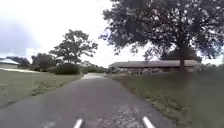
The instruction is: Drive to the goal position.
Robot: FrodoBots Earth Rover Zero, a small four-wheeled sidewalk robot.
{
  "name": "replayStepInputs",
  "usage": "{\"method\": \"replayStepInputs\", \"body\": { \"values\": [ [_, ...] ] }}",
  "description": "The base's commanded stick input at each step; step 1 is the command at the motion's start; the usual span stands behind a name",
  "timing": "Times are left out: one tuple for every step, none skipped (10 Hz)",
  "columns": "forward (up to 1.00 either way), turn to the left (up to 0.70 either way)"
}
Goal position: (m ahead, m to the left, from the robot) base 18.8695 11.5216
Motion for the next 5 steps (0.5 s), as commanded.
{"method": "replayStepInputs", "body": {
  "values": [
    [0.7,0.19],
    [0.7,0.07],
    [0.7,0.0],
    [0.7,0.0],
    [0.7,0.0]
  ]
}}
